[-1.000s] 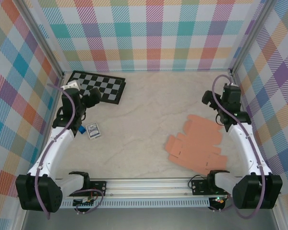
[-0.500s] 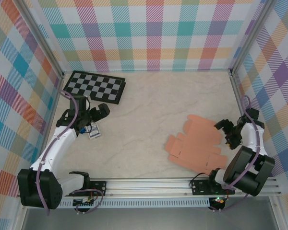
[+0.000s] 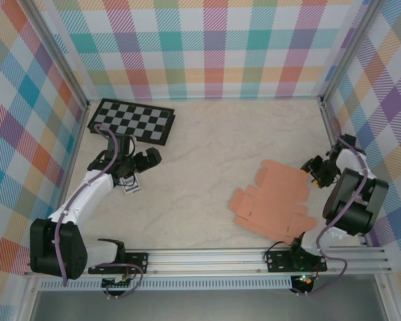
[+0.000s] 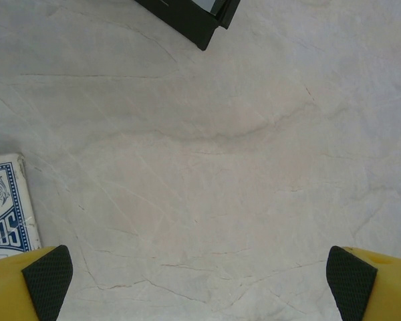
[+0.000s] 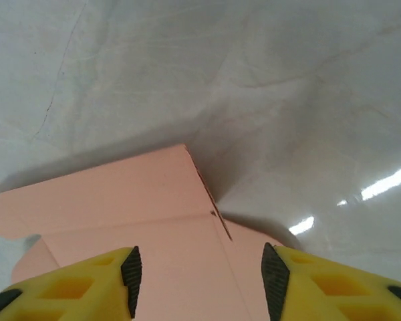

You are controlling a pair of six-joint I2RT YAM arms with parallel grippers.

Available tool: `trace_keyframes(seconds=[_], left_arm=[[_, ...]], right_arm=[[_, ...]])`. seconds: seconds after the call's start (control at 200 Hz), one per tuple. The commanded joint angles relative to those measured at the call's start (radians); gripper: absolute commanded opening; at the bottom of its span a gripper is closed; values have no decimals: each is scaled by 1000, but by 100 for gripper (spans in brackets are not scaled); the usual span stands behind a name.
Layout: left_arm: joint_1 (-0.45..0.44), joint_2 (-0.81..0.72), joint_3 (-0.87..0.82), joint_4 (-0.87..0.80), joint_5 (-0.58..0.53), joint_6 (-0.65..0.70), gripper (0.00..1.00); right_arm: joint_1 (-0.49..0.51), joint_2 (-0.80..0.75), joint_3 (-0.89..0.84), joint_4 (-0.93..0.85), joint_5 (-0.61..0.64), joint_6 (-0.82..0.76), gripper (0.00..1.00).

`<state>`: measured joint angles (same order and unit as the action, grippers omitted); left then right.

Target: Fold the paper box

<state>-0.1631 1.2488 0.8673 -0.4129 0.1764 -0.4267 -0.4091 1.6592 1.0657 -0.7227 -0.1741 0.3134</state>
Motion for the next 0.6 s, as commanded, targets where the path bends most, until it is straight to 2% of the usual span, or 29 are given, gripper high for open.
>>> trace_keyframes(seconds=[0.0,0.175,0.27,0.38,0.49,0.595], left_arm=[[-14,9,26,7,17,-1,100],[-14,14,45,-5,18,9,100],[-16,19,49,-4,21,11,100],[-16,33,53,-1,23,10,100],[-17,44,64,-4,31,10,100],[-16,42,68,-13,26,13,100]], right_arm=[[32,66,43,-22,82,-42,46],[35,99,74,-33,163,-70,44],[35,118,89,-41,160,-90,43],[36,140,98,-36,111,-108,28],[45,146,105,-41,110,-119,21],[59,143,103,-43,117,-134,19]])
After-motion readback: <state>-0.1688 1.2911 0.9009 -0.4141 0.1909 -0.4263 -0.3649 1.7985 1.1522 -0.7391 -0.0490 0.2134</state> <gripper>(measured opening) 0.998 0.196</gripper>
